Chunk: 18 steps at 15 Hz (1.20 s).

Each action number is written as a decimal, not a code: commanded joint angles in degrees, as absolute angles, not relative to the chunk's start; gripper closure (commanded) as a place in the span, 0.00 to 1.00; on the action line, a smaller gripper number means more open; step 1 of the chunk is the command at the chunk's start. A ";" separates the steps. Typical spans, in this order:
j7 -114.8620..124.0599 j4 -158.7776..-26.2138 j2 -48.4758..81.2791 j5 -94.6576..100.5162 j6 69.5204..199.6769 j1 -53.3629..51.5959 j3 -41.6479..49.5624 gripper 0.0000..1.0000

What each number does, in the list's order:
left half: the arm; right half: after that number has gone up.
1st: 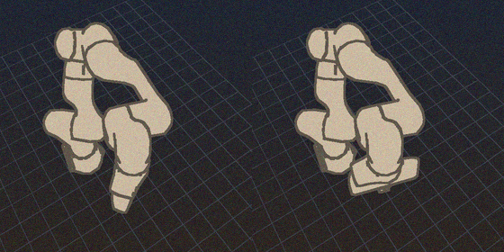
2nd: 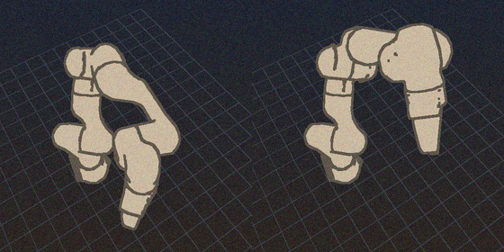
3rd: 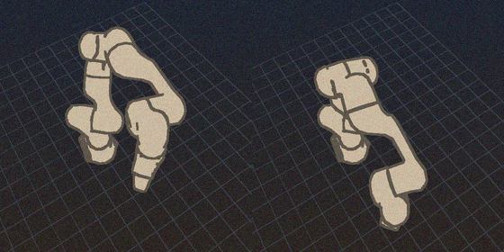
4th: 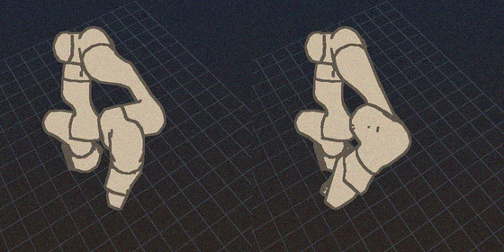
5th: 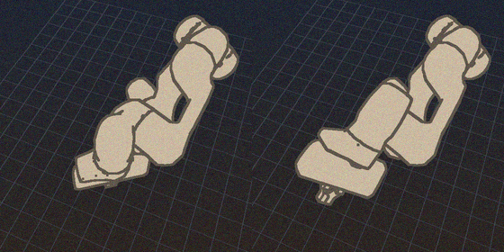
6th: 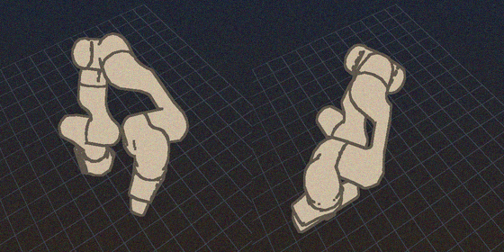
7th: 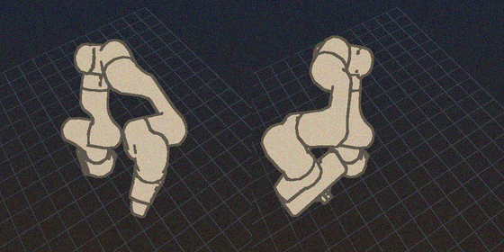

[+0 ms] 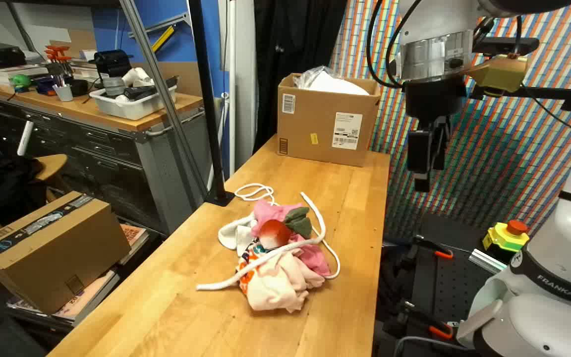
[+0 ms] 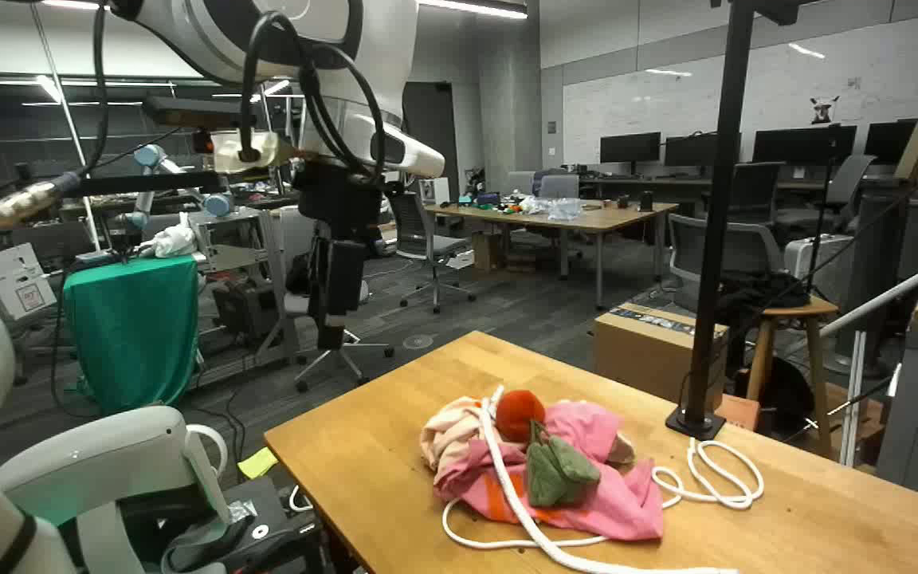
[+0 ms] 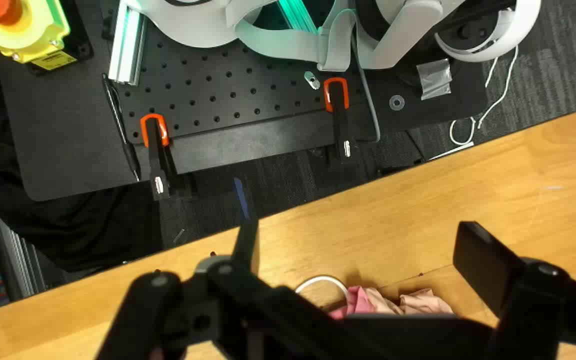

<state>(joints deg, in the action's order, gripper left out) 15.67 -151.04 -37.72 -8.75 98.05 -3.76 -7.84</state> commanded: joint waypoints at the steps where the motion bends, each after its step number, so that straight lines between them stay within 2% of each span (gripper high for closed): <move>1: 15.53 -150.90 -37.75 -8.83 97.86 -3.48 -8.05 0.00; 9: 15.69 -149.80 -36.54 -8.41 97.73 -3.64 -8.60 0.00; 18: 17.52 -139.24 -24.67 -6.17 100.68 -5.10 -13.98 0.00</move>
<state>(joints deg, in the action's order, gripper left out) 15.78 -145.16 -30.67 -7.86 99.71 -4.17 -12.53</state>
